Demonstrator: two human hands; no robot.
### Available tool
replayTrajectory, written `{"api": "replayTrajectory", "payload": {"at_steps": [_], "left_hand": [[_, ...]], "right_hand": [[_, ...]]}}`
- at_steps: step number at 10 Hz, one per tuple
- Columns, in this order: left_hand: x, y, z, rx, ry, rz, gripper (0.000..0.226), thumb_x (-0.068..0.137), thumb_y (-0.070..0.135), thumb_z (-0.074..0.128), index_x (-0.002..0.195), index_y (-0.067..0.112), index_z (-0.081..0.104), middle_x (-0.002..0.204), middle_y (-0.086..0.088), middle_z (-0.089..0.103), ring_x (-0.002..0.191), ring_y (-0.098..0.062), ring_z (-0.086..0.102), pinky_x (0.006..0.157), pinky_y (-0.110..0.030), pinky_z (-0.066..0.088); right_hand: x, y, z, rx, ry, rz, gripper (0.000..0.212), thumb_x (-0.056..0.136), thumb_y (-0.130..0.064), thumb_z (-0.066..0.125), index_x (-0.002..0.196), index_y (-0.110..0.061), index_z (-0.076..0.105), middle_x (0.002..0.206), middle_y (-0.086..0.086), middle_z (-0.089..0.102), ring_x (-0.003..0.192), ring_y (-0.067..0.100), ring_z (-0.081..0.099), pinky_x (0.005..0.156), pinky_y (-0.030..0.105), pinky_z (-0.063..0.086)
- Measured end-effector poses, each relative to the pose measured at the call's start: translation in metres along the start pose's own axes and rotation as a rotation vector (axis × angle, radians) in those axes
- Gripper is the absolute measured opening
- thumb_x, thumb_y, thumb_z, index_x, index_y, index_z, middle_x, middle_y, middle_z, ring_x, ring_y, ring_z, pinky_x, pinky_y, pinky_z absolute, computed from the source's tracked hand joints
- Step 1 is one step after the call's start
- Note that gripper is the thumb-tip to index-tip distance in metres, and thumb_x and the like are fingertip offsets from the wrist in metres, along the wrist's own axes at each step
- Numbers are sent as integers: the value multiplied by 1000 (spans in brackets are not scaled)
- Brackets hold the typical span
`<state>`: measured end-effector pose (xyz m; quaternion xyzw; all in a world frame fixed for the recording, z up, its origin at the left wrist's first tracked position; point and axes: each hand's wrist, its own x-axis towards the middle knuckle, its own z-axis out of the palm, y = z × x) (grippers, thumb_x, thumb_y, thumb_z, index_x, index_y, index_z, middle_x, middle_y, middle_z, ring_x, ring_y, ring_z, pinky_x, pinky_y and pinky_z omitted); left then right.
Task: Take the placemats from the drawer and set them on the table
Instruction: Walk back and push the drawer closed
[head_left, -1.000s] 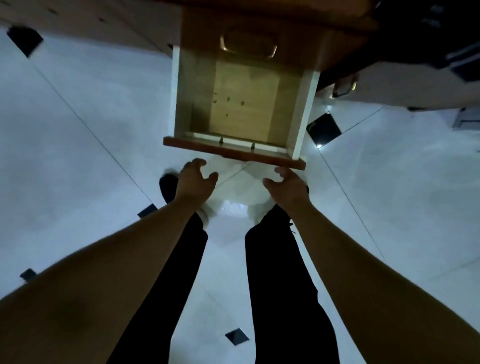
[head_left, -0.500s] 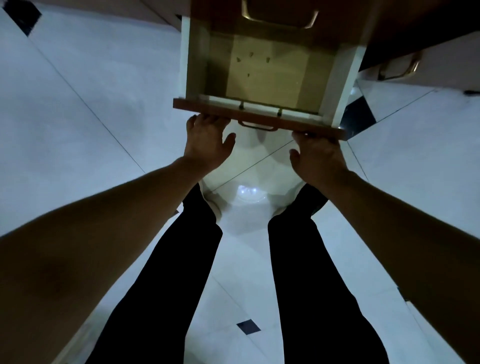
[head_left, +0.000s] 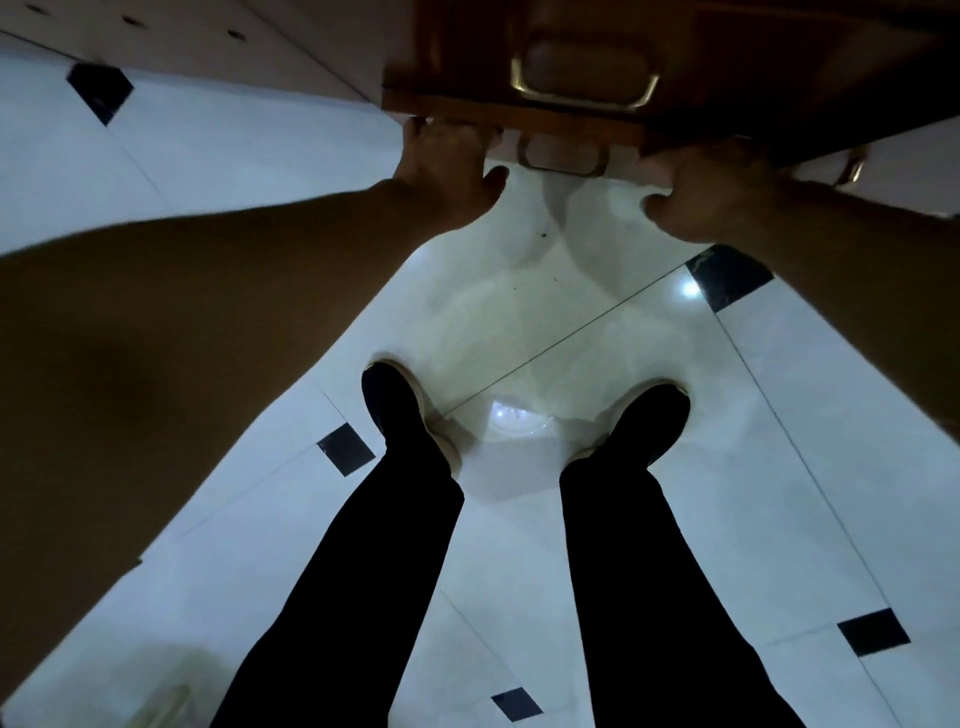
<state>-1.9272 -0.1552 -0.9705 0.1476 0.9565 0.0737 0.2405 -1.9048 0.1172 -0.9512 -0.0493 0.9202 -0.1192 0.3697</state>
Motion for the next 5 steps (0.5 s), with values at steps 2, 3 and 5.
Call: {"api": "replayTrajectory", "payload": {"at_steps": [2,3,5], "left_hand": [[4,-2,-5,68,-74,24,52,90,46,52,134,18,54,134,-5,61,129,-31,49,112,-50,29],[1,4,-14,106,-144,8,56,91,48,52,136,14,52,135,-9,59,129,-33,48,110,-52,33],[-38,31,-65,90,-86,-15,55,90,45,58,128,6,55,123,-17,65,115,-36,59,96,-46,47]], "right_hand": [[2,4,4,8,-13,-18,49,91,-30,61,135,-12,48,134,24,51,125,46,45,100,51,40],[-5,1,2,-33,-35,-22,56,90,-31,62,140,-13,44,145,22,44,134,45,37,106,52,35],[-57,-10,-28,47,-21,5,59,89,-29,64,138,-4,45,142,22,48,130,40,43,102,47,40]]}}
